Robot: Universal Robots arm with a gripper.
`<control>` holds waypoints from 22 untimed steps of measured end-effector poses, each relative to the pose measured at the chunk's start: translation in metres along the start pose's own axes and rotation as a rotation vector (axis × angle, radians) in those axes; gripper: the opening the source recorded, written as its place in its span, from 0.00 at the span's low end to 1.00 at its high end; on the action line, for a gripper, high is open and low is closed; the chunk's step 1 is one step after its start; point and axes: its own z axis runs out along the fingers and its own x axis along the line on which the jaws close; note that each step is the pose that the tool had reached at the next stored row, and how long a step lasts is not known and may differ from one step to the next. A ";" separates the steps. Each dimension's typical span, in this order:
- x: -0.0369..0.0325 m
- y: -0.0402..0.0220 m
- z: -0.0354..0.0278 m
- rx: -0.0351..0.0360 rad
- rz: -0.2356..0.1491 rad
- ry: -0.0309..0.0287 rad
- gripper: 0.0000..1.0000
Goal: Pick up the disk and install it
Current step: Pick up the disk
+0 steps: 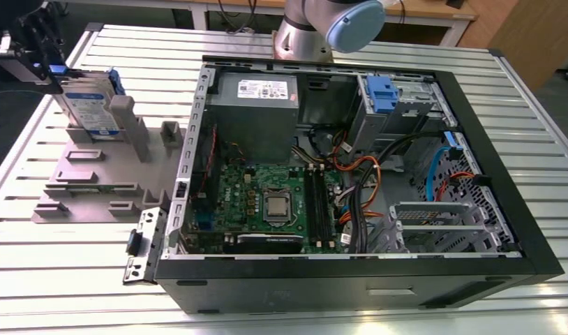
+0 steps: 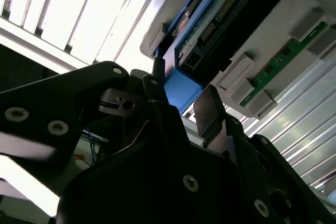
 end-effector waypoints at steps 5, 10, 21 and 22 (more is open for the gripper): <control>-0.0001 -0.0001 0.0016 0.0009 -0.001 0.0002 0.41; -0.0001 -0.0001 0.0047 0.0007 -0.001 0.0005 0.41; -0.0017 0.0002 0.0086 0.0009 -0.002 0.0005 0.48; -0.0024 0.0001 0.0087 0.0009 -0.002 0.0005 0.48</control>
